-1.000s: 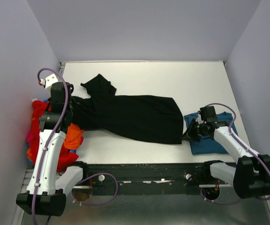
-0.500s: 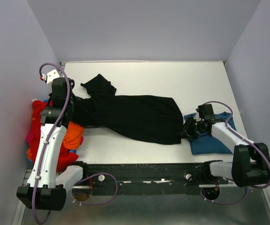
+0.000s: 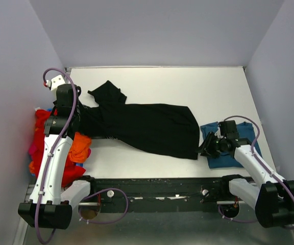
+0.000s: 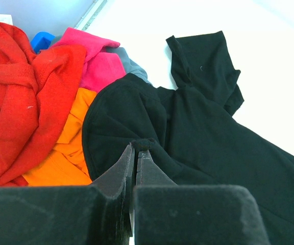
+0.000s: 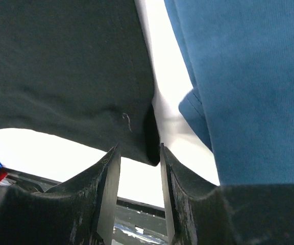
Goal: Fold and stack the t-shirts
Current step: Flatten out the tshirt
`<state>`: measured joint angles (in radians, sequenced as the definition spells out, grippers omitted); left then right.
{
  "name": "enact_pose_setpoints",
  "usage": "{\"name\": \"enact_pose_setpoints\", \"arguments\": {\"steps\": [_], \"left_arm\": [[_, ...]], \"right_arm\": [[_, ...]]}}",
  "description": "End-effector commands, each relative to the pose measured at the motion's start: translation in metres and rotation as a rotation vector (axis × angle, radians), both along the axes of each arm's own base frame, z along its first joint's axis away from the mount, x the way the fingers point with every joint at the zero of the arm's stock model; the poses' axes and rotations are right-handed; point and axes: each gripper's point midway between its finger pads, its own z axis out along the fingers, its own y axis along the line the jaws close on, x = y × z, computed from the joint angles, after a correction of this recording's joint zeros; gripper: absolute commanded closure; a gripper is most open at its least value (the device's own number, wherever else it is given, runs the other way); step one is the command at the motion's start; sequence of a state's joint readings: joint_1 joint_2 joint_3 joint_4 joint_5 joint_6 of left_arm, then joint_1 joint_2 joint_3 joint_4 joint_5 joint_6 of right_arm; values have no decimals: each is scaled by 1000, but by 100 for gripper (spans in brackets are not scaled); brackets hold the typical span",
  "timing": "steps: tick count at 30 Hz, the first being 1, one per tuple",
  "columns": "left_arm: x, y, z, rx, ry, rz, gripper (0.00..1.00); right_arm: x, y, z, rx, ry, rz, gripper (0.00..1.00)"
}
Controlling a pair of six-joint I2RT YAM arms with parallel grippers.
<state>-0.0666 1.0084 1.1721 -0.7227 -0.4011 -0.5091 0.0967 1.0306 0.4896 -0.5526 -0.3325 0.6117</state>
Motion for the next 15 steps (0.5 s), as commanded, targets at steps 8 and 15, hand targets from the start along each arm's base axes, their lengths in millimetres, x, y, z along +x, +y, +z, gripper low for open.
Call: {"name": "enact_pose_setpoints", "arguments": {"steps": [8,15], "left_arm": [[-2,4,8,19,-33,6,100],[-1,4,6,23,-29,0,100]], "right_arm": [[-35,0,-23,24,124,-48,62],[-35,3,-28,28,146,-47,61]]}}
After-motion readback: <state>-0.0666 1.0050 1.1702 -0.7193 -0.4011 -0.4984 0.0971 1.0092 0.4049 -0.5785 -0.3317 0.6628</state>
